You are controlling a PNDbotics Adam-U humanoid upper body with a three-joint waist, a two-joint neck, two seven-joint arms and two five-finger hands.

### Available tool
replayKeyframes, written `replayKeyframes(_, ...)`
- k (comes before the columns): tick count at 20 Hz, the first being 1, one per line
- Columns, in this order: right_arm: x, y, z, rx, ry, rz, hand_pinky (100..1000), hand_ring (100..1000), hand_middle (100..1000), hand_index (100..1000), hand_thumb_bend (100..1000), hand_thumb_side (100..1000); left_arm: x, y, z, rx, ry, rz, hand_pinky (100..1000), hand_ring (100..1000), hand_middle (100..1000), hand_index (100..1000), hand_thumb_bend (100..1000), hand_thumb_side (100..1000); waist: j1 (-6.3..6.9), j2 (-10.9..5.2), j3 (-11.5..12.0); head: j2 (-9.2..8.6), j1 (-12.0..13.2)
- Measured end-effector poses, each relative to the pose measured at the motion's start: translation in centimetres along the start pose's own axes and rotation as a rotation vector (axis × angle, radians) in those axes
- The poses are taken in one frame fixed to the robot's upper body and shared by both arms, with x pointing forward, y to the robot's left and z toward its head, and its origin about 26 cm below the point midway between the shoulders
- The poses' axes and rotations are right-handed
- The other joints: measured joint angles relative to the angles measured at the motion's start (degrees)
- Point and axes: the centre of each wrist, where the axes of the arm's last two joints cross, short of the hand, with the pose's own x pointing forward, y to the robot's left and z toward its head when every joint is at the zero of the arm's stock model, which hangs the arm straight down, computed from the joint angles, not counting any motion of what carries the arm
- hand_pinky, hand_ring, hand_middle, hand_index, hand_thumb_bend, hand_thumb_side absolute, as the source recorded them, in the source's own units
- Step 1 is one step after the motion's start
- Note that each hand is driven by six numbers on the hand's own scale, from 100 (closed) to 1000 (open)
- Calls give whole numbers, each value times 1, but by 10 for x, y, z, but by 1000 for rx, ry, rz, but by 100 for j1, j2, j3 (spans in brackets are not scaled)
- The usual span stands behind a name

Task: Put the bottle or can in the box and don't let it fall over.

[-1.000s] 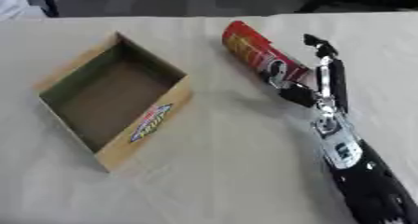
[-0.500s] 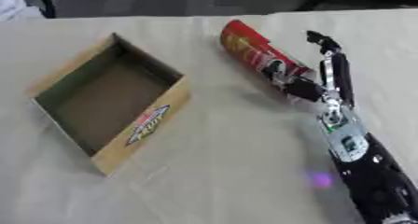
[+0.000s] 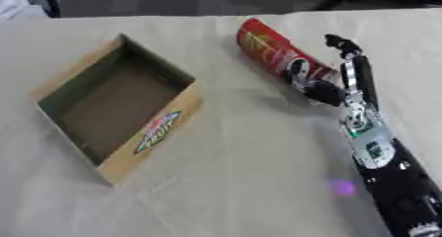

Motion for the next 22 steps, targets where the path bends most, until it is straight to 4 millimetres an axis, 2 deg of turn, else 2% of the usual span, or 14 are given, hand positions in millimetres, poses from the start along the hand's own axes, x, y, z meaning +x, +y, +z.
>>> replayKeyframes(2,-1,0,1,4,2,3,849,880,764,857,819,464,0,0,-1,1,-1,2,628,976,724,676,471,593,4,1,1,-4,2)
replayKeyframes(4,-3,1,3,13,6,9,840,878,762,855,778,466,1,0,-1,1,-2,3,628,976,723,676,468,594,3,1,2,-5,4)
replayKeyframes(8,-3,2,4,25,2,24,811,868,755,849,749,398,1,-1,-1,0,-3,5,628,976,721,675,464,593,3,1,8,-7,20)
replayKeyframes(18,-2,3,4,50,-2,36,649,827,736,831,715,193,1,-2,0,1,3,14,626,977,716,675,453,594,4,14,27,-33,46)
replayKeyframes(20,-2,3,4,58,-7,38,603,810,722,821,697,100,1,-2,0,1,3,14,626,978,714,674,451,595,4,14,27,-33,48)
replayKeyframes(22,-2,3,4,66,-11,36,586,797,708,811,687,100,1,-2,0,1,3,14,626,978,713,673,453,595,4,14,27,-33,49)
